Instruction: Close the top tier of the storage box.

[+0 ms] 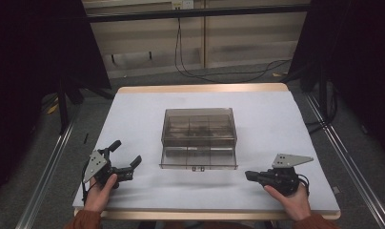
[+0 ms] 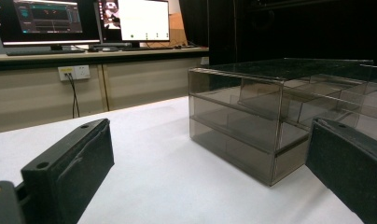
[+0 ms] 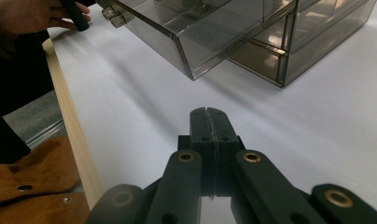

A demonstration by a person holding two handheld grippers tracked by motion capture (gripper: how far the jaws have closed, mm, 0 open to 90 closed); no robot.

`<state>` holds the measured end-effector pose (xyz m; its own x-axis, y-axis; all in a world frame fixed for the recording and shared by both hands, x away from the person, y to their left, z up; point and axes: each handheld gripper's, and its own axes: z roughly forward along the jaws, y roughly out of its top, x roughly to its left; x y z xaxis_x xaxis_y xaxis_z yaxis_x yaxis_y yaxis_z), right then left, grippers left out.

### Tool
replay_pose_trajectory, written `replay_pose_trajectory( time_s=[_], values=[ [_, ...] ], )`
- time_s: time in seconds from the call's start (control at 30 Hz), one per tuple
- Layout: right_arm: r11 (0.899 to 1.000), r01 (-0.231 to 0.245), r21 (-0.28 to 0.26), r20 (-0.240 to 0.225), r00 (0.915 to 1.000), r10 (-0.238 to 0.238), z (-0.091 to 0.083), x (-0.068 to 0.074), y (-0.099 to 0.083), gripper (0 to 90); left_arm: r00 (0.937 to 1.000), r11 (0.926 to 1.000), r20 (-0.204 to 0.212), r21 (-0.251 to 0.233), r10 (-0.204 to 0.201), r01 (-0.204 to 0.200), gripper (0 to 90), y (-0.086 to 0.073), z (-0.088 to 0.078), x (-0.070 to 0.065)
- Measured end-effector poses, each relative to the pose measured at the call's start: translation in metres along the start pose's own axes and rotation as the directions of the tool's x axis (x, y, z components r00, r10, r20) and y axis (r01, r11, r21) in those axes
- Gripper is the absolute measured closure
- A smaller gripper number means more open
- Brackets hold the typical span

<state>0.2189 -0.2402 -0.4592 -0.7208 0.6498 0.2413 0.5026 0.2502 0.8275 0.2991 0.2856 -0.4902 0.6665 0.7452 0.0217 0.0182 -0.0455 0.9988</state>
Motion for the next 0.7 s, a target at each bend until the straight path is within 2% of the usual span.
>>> replay_pose_trajectory(
  time_s=[0.33, 0.57, 0.7],
  values=[
    [0.999, 0.032, 0.021, -0.029, 0.9991, -0.031, 0.01, 0.01, 0.003, 90.0, 1.0, 1.0, 0.001, 0.0, -0.002, 0.002, 1.0, 0.0, 0.0, 0.0],
    [0.999, 0.048, 0.016, -0.048, 0.9978, -0.047, 0.015, 0.015, 0.005, 90.0, 1.0, 1.0, 0.001, 0.002, -0.008, 0.008, 1.0, 0.0, 0.0, 0.0],
    [0.997, 0.067, 0.025, -0.066, 0.9957, -0.065, 0.022, 0.021, 0.006, 90.0, 1.0, 1.0, 0.0, 0.009, 0.002, -0.002, 1.0, 0.0, 0.0, 0.0]
  ],
)
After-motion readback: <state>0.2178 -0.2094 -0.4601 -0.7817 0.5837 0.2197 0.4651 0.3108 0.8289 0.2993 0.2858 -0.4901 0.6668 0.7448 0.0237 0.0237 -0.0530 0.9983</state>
